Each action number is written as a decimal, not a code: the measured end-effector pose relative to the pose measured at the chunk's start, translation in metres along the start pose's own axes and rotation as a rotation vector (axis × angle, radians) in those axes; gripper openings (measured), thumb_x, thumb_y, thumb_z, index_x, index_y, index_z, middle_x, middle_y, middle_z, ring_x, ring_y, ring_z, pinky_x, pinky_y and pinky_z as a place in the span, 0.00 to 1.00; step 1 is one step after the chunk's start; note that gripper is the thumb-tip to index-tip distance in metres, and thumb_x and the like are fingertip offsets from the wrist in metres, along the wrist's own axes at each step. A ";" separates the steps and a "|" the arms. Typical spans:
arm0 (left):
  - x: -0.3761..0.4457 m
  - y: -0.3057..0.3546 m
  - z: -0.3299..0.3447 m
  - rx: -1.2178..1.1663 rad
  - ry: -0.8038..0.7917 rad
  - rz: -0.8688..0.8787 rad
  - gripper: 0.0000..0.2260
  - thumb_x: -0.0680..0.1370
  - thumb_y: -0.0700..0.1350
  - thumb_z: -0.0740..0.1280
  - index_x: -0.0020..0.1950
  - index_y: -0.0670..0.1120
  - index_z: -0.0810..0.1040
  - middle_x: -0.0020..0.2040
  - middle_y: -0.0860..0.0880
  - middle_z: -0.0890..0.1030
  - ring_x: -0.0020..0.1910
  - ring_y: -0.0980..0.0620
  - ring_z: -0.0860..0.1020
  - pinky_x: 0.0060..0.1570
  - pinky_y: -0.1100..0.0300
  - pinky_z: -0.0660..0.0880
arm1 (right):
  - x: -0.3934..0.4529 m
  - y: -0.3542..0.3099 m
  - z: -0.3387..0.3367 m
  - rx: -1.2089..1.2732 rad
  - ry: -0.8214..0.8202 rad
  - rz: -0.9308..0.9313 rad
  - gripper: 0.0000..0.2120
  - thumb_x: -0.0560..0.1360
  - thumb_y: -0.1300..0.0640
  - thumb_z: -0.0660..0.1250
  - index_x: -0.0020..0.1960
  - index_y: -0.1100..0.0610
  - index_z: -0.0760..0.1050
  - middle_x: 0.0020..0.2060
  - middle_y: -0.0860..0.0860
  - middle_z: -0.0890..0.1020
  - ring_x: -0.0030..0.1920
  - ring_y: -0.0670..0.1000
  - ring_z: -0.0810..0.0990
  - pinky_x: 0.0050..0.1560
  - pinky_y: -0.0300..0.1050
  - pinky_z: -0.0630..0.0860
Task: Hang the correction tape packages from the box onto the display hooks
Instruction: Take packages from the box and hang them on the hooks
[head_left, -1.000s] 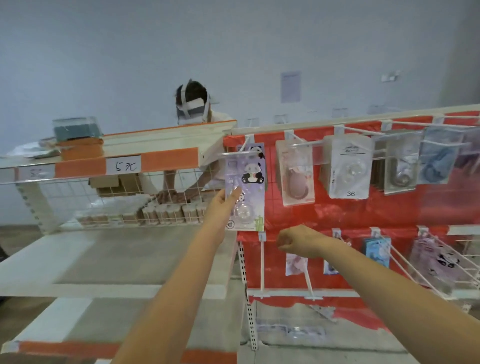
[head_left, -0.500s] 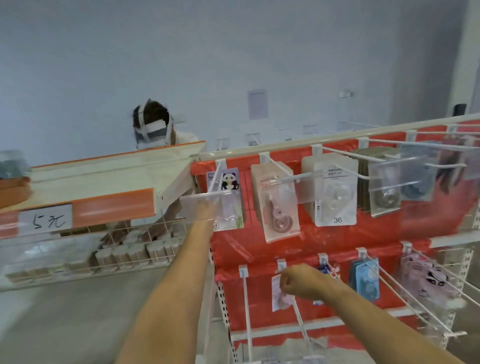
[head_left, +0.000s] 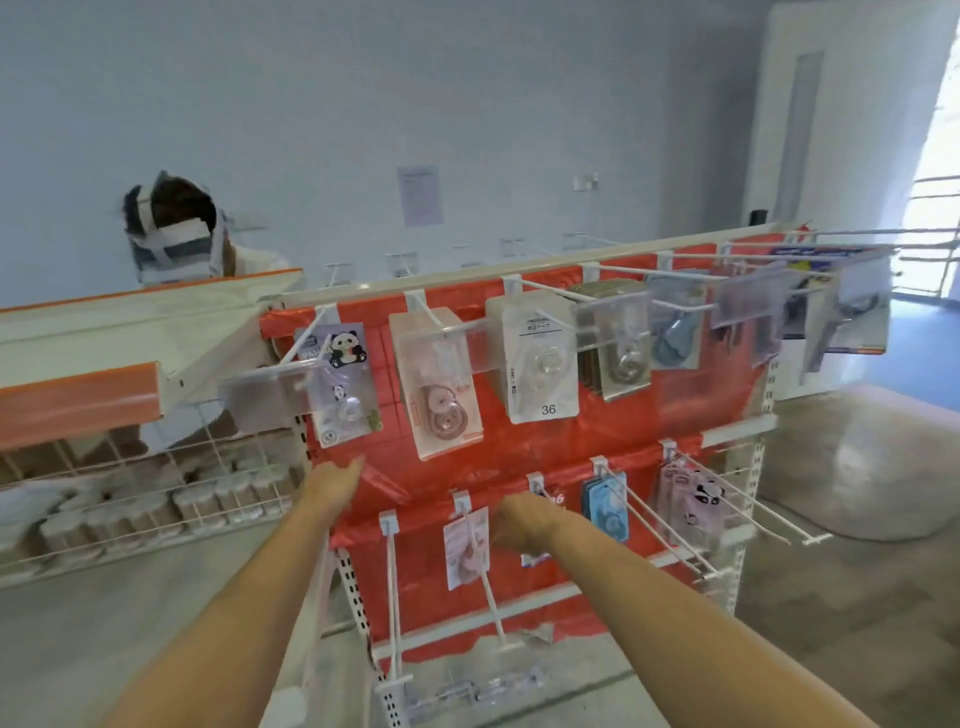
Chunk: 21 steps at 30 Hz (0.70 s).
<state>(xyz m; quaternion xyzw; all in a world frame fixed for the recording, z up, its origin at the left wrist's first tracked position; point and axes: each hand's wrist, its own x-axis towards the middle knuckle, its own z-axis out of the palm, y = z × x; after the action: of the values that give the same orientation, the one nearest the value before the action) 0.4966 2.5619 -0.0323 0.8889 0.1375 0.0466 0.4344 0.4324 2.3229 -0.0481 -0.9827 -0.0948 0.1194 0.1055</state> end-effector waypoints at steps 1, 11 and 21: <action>-0.018 0.006 0.002 0.099 -0.004 0.026 0.24 0.80 0.56 0.59 0.52 0.35 0.80 0.47 0.36 0.82 0.46 0.39 0.81 0.53 0.48 0.78 | -0.006 0.001 -0.003 -0.014 0.002 0.009 0.16 0.78 0.57 0.61 0.62 0.62 0.76 0.61 0.60 0.78 0.59 0.59 0.77 0.57 0.49 0.74; -0.153 0.045 0.024 0.543 0.006 0.282 0.16 0.80 0.53 0.59 0.59 0.45 0.78 0.57 0.43 0.80 0.56 0.43 0.78 0.54 0.54 0.74 | -0.106 0.026 -0.015 0.025 0.259 -0.027 0.14 0.75 0.62 0.61 0.59 0.60 0.76 0.57 0.59 0.79 0.57 0.60 0.78 0.54 0.48 0.74; -0.281 -0.027 0.072 0.747 -0.092 0.296 0.15 0.80 0.52 0.58 0.59 0.43 0.75 0.56 0.44 0.78 0.55 0.43 0.76 0.54 0.52 0.73 | -0.188 0.028 0.067 0.076 0.140 -0.144 0.14 0.77 0.61 0.59 0.62 0.58 0.73 0.59 0.58 0.78 0.58 0.59 0.76 0.57 0.48 0.74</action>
<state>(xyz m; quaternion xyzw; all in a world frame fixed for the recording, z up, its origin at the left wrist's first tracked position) 0.2363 2.4428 -0.0873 0.9970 -0.0042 0.0155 0.0760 0.2402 2.2681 -0.0775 -0.9745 -0.1532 0.0462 0.1574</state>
